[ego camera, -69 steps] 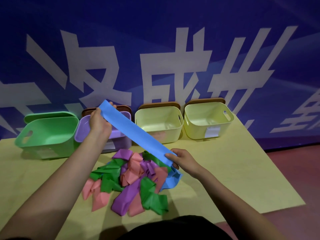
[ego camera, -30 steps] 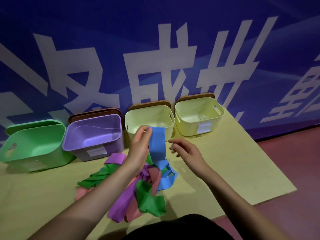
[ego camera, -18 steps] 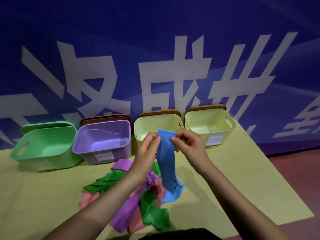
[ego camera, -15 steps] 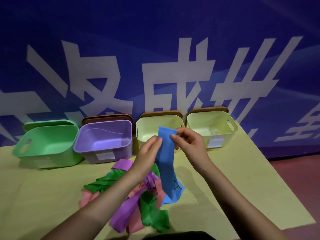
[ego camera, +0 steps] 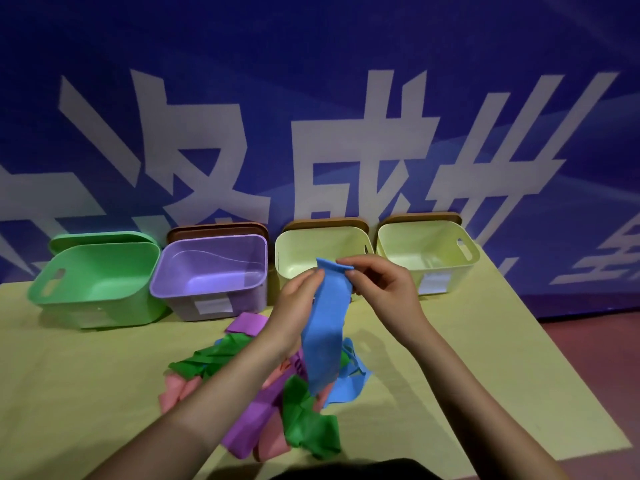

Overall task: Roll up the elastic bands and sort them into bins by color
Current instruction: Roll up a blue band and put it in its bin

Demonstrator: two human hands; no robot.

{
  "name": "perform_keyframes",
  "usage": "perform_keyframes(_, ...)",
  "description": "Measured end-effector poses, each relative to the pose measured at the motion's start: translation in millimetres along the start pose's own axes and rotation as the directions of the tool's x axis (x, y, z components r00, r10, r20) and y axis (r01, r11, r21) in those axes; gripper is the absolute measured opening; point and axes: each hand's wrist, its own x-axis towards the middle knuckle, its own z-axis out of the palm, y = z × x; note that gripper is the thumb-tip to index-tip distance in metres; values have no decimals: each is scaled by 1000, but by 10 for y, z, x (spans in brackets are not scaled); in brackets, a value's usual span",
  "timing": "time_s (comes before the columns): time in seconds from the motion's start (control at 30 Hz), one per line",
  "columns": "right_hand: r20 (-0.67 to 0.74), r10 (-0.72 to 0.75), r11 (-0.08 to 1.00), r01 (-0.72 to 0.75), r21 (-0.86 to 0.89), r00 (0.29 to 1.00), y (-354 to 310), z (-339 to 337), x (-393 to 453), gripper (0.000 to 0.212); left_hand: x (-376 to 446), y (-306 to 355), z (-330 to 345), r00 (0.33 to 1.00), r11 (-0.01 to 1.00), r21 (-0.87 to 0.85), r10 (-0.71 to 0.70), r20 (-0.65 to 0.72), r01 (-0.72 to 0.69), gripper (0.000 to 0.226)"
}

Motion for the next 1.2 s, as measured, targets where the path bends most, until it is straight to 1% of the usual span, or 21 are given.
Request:
perform_keyframes(0.07, 31, -53, 994, 56, -91, 998, 20, -64, -5, 30, 20, -3, 6, 999, 999, -22, -35, 10, 36, 27)
perform_keyframes(0.17, 92, -151, 956, 169, -241, 984, 61, -138, -5, 29, 45, 10, 14, 996, 995, -66, -77, 45, 80, 30)
perform_keyframes(0.27, 150, -179, 929, 217, -300, 972, 84, -186, 7, 24, 55, 38, 7, 980, 977, -124, -155, 129, 171, 46)
perform_keyframes(0.3, 163, -190, 919, 234, -316, 968, 87, -195, 12, 24, 55, 45, 2, 975, 975, -135, -155, 156, 177, 49)
perform_keyframes(0.33, 175, -207, 905, 257, -339, 962, 87, -205, 16, 24, 53, 48, -7, 976, 979, -132, -132, 176, 156, 47)
perform_keyframes(0.37, 189, -223, 891, 279, -358, 956, 88, -216, 21, 25, 44, 53, -8, 979, 987, -116, -91, 183, 113, 40)
perform_keyframes(0.43, 211, -229, 884, 294, -363, 950, 84, -229, 20, 27, 27, 56, -12, 987, 997, -67, -13, 158, 24, 25)
perform_keyframes(0.47, 206, -202, 905, 263, -334, 957, 77, -217, 14, 29, 15, 62, -4, 990, 999, -40, 5, 139, 0, 23)
perform_keyframes(0.53, 132, -73, 979, 96, -179, 989, 53, -155, -12, 32, 20, 45, 5, 993, 999, 29, 39, 112, -43, 23)
perform_keyframes(0.6, 32, 67, 998, -67, -11, 997, 47, -74, -28, 26, 49, 16, -4, 988, 978, 161, 122, 92, -136, 25)
perform_keyframes(0.63, 5, 111, 994, -111, 13, 994, 54, -38, -31, 21, 66, -2, -10, 981, 951, 242, 172, 92, -190, 26)
perform_keyframes(0.67, -2, 138, 990, -138, 7, 990, 68, -12, -35, 17, 73, -13, -12, 971, 923, 303, 216, 100, -237, 26)
perform_keyframes(0.73, -3, 168, 986, -168, -10, 986, 104, 25, -37, 11, 66, -32, -10, 953, 887, 350, 274, 126, -301, 30)
perform_keyframes(0.8, -24, 186, 982, -186, -14, 982, 140, 32, -39, 10, 58, -50, -25, 932, 843, 397, 330, 151, -363, 35)
perform_keyframes(0.9, -39, 183, 979, -186, -89, 982, 194, 11, -42, 13, 98, -105, -84, 882, 698, 544, 414, 224, -466, 33)
perform_keyframes(0.97, -35, 163, 975, -166, -146, 986, 217, -5, -54, 15, 134, -133, -113, 855, 599, 624, 448, 259, -503, 35)
perform_keyframes(1.03, -33, 133, 971, -137, -197, 991, 213, -11, -61, 19, 139, -132, -117, 841, 547, 658, 470, 270, -517, 36)
perform_keyframes(1.1, -33, 102, 969, -106, -224, 994, 204, -13, -52, 19, 145, -132, -108, 842, 553, 658, 474, 256, -511, 38)
perform_keyframes(1.13, -36, 94, 970, -99, -222, 995, 198, -13, -43, 18, 148, -126, -95, 853, 582, 645, 466, 234, -495, 40)
perform_keyframes(1.17, -38, 90, 973, -96, -210, 995, 191, -11, -27, 18, 152, -117, -75, 874, 641, 611, 443, 200, -464, 42)
perform_keyframes(1.2, -38, 88, 976, -94, -197, 995, 182, -8, -13, 17, 146, -99, -53, 904, 733, 539, 395, 160, -416, 43)
